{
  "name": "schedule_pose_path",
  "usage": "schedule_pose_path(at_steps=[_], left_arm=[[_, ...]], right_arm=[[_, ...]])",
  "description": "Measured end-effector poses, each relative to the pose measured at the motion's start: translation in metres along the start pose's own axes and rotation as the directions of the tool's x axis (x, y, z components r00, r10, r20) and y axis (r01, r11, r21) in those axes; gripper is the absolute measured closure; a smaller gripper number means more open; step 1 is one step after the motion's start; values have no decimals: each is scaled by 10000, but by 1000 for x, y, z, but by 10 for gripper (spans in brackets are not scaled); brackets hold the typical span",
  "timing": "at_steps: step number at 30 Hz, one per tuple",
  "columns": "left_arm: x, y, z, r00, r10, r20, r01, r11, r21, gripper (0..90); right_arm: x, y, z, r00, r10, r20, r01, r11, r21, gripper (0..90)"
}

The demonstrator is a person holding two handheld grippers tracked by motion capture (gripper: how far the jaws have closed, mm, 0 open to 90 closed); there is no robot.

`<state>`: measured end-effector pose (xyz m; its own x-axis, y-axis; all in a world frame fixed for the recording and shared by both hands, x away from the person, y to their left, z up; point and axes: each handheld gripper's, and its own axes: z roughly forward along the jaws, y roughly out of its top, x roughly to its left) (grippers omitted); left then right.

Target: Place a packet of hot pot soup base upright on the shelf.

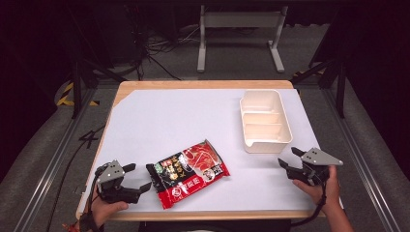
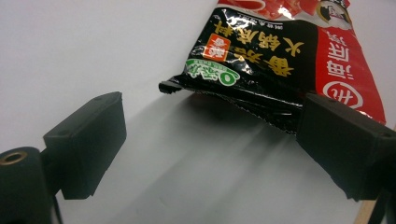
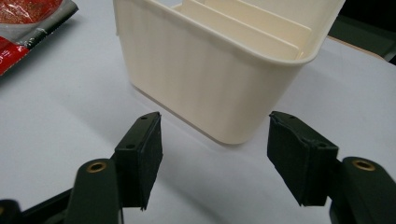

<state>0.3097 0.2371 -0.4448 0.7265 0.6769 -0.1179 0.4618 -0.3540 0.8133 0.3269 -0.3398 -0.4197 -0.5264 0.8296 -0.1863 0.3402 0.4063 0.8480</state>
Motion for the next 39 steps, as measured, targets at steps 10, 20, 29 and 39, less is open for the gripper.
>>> schedule_pose_path(at_steps=[10,20,29,39], left_arm=[[-8,1,6,9941,-660,860,619,9969,494,109],[-10,3,26,9832,-1650,783,1549,9805,1211,101],[-6,4,24,9633,-2358,1286,2195,9670,1290,111],[-13,26,52,9692,-2089,1304,1842,9665,1789,224]], right_arm=[[6,5,3,9994,-342,-69,343,9993,117,343],[7,4,5,9991,-371,-180,375,9991,198,342],[7,4,7,9988,-391,-283,400,9986,335,337],[7,3,10,9988,-309,-385,324,9987,395,336]])
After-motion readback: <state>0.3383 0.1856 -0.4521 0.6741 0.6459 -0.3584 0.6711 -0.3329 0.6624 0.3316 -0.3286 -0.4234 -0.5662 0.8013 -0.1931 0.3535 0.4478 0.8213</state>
